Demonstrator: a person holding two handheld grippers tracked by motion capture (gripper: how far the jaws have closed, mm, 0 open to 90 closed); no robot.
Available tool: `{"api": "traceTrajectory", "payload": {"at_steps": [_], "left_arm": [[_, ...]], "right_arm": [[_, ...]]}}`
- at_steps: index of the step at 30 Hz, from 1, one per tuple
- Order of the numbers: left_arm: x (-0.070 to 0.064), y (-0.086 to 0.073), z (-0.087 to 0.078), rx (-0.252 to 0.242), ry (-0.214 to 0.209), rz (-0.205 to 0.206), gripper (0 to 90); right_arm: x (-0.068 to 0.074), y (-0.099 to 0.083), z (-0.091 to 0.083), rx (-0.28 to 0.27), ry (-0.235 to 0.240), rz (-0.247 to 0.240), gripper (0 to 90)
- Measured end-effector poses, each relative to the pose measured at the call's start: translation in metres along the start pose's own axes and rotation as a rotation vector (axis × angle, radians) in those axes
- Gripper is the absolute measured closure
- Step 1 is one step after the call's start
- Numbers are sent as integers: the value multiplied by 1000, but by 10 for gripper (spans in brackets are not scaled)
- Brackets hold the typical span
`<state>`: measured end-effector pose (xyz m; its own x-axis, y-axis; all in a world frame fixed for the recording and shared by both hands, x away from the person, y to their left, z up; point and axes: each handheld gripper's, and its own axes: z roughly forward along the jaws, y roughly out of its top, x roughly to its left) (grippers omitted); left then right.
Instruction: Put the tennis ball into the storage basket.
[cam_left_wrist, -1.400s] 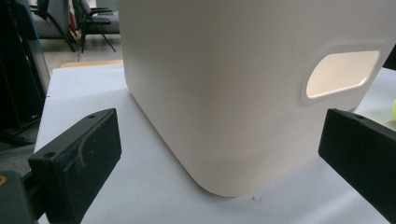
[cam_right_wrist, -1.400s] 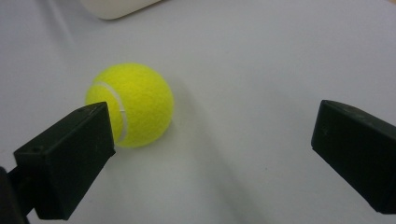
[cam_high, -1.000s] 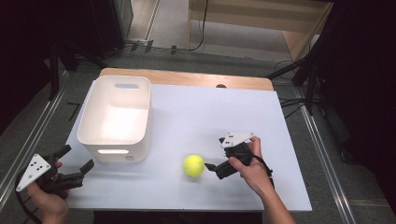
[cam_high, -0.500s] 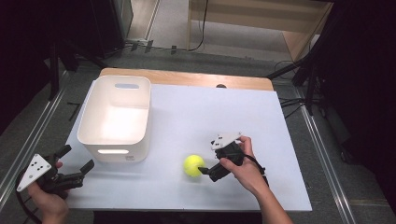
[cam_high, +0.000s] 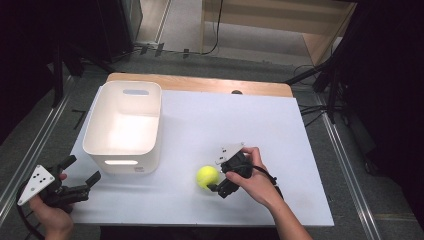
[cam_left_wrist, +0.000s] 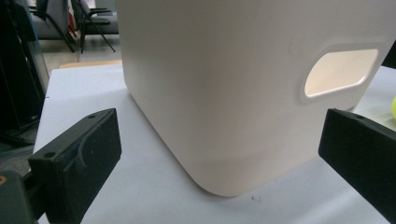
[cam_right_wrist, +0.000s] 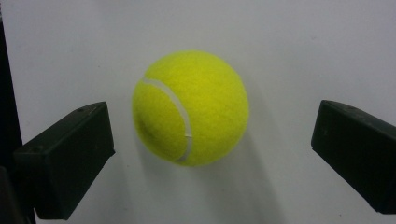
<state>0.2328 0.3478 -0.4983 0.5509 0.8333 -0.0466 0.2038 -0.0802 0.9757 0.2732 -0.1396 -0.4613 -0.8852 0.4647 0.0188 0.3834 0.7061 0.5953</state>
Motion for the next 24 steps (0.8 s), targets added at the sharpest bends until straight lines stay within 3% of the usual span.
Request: {"api": "traceTrajectory", "payload": {"at_steps": [5,7,9,24], "left_arm": [[0,0,0,1,2,0,0],[0,0,0,2,2,0,0],[0,0,0,2,2,0,0],[0,0,0,5,2,0,0]], "right_arm": [[1,5,3,40,8,-27,0],[2,7,4,45,-13,-19,110],[1,8,5,48,-12,-24,123],[6,15,23,124,-5,-59,123]]}}
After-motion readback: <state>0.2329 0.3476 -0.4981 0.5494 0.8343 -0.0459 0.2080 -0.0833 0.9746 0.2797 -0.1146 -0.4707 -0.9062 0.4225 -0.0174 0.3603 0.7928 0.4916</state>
